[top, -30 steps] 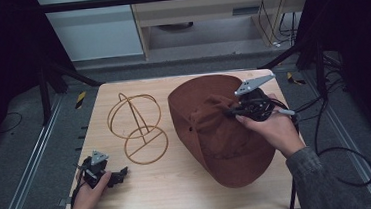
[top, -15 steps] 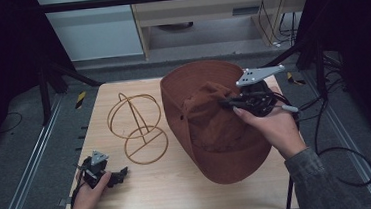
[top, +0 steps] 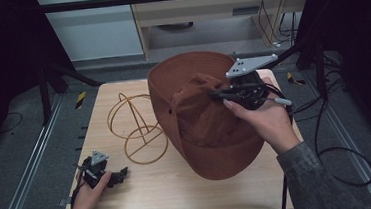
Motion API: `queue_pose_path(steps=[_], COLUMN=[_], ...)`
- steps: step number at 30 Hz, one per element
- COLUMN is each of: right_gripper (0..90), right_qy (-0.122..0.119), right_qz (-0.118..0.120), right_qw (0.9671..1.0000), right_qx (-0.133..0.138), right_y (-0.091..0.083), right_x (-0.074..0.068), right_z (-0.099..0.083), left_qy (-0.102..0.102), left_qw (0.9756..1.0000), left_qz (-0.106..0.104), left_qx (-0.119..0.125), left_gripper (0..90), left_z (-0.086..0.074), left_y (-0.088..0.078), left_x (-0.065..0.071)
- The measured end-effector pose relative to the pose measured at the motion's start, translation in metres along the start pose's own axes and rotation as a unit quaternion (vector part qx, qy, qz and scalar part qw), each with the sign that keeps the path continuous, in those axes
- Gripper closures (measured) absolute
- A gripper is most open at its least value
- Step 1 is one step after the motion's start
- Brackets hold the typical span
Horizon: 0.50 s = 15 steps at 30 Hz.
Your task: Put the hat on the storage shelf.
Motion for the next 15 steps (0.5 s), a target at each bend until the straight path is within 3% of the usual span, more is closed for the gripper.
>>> queue_pose_path(steps=[15], right_gripper=[89.3], right_qy=[-0.024], right_qz=[0.007], right_qw=[0.9997], right_qx=[-0.001], right_y=[0.01], right_x=[-0.023], right_z=[0.04], left_qy=[-0.001], left_qw=[1.0], left_qz=[0.001], left_qx=[0.002], left_gripper=[0.0], left_z=[0.0], left_y=[0.0], left_x=[0.0])
Point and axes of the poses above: each handheld gripper's, and its own axes: y roughly forward along the jaws, z roughly out of its top, x roughly to its right, the point moved 1 cm from there along y, roughly forward along the jaws, and after that the axes turned 11 degrees about -x, right-handed, at the moved point
